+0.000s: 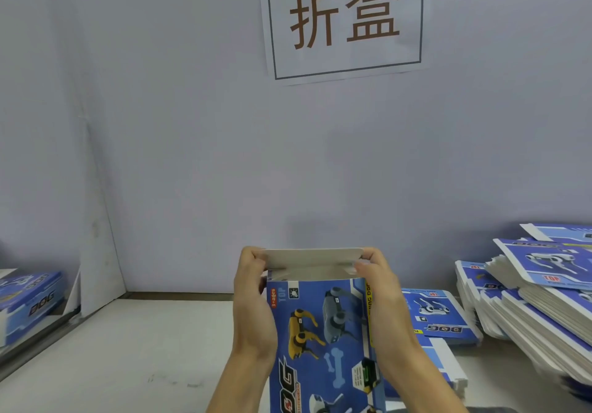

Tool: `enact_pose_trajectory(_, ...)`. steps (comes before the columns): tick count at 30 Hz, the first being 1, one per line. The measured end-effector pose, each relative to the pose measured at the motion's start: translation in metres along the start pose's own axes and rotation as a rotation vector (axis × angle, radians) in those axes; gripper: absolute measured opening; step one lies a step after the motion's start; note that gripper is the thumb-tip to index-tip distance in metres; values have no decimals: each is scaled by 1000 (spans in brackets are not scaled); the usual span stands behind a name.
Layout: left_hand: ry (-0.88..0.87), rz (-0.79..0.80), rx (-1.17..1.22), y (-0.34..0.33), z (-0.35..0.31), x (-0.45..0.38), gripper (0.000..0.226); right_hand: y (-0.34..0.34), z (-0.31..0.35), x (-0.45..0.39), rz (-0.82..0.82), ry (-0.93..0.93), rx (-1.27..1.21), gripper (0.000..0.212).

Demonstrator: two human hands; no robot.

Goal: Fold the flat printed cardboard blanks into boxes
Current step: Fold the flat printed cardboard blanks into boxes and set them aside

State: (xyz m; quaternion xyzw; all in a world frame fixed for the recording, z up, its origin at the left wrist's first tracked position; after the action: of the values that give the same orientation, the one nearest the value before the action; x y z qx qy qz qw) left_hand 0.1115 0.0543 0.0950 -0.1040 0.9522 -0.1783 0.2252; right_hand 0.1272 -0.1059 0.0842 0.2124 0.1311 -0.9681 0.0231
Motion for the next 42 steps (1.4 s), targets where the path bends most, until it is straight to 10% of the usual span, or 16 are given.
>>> enact_pose_trajectory(17, -230, 192, -325, 5, 5, 2, 29, 10, -7, 2, 69, 0, 35, 22)
enact_pose_trajectory(22, -54, 213, -209, 3, 8, 0, 46, 12, -1, 3, -1, 57, 74, 41)
enact_pose_trajectory(30, 474, 944, -498, 19, 11, 17, 81, 73, 14, -3, -389, -5, -547, 46)
enact_pose_trajectory(33, 271, 733, -353, 32, -7, 0, 75, 89, 11, 2, -450, -57, -649, 44)
enact_pose_trajectory(37, -25, 60, 211, 86, -37, -35, 51, 91, 1, 4, -474, -137, -530, 42)
enact_pose_trajectory(42, -55, -247, 359, 110, -33, -36, 43, 74, -8, -3, -335, -208, 194, 36)
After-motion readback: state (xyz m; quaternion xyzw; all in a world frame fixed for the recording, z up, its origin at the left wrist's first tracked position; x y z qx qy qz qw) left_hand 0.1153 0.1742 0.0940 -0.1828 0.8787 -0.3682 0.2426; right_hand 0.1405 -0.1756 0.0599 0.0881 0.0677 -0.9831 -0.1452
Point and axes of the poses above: each hand's wrist, its own x-axis away from the middle knuckle, its own y-axis out of the back of the hand, z = x × y, the point moved 4 cm from there along -x, towards the middle knuckle, and after that the axes turned 2 degrees about z, right-handed, at the moved point
